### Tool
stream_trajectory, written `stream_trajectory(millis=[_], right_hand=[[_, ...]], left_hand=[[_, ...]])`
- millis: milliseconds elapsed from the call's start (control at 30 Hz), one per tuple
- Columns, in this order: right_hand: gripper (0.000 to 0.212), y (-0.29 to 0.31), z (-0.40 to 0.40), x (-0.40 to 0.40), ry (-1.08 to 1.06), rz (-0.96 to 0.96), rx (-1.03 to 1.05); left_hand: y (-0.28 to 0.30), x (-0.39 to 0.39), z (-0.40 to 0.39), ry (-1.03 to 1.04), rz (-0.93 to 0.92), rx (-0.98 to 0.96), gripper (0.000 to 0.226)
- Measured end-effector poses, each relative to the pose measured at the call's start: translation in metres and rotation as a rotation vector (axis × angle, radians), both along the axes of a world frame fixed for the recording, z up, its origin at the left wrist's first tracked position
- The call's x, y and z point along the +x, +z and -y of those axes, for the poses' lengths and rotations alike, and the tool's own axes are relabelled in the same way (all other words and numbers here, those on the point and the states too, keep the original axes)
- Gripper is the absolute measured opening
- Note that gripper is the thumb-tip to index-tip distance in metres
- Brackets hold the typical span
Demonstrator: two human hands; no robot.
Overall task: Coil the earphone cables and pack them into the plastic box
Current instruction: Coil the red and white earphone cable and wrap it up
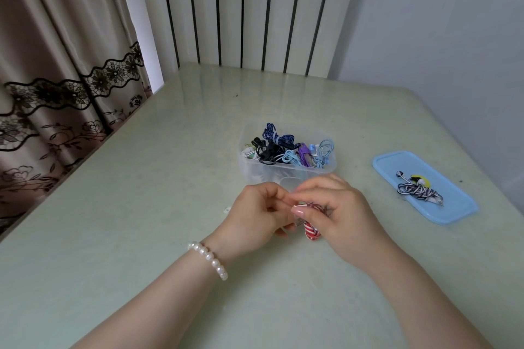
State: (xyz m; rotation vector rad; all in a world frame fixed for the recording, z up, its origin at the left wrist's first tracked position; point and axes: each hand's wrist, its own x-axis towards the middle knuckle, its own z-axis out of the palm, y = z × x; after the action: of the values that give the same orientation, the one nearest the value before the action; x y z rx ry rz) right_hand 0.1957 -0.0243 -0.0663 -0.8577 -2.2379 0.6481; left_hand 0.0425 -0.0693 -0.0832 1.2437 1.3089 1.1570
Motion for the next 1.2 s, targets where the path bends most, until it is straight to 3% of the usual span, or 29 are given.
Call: stream_trajectory(millis=[100, 300, 400, 567, 733, 833, 1000, 1200], right_hand=[[0.017, 0.001, -0.002, 0.002, -0.006, 0.039, -0.13], [0.027, 0.007, -0.007, 0.011, -0.031, 0.05, -0.29], [0.025, 0.008, -0.01, 0.014, -0.102, -0.043, -0.384], [0.019, 0.017, -0.012, 0.015, -0.158, -0.38, -0.502], [0.014, 0.016, -0.01, 0.013, -0.161, -0.421, -0.577], [0.015, 0.015, -0.009, 0.01, -0.151, -0.426, -0.6], [0.019, 0.015, -0.009, 0.009, -0.152, -0.359, -0.553], [0.035, 0.009, -0.01, 0.009, -0.154, -0.235, -0.414]], left_hand=[[0.0, -0.002, -0.001, 0.017, 0.025, -0.025, 0.01], [0.006, -0.003, 0.001, -0.033, 0.17, -0.092, 0.012], [0.004, -0.002, 0.0, -0.012, 0.141, -0.086, 0.019], [-0.003, -0.01, 0.0, 0.047, -0.506, 0.082, 0.027], [-0.003, -0.011, 0.001, -0.028, -0.74, 0.181, 0.032], [0.004, -0.021, -0.001, 0.039, -0.725, 0.197, 0.026], [0.012, -0.052, -0.005, 0.241, -0.519, 0.1, 0.026], [0.013, -0.069, -0.004, 0.108, -0.595, -0.113, 0.019]])
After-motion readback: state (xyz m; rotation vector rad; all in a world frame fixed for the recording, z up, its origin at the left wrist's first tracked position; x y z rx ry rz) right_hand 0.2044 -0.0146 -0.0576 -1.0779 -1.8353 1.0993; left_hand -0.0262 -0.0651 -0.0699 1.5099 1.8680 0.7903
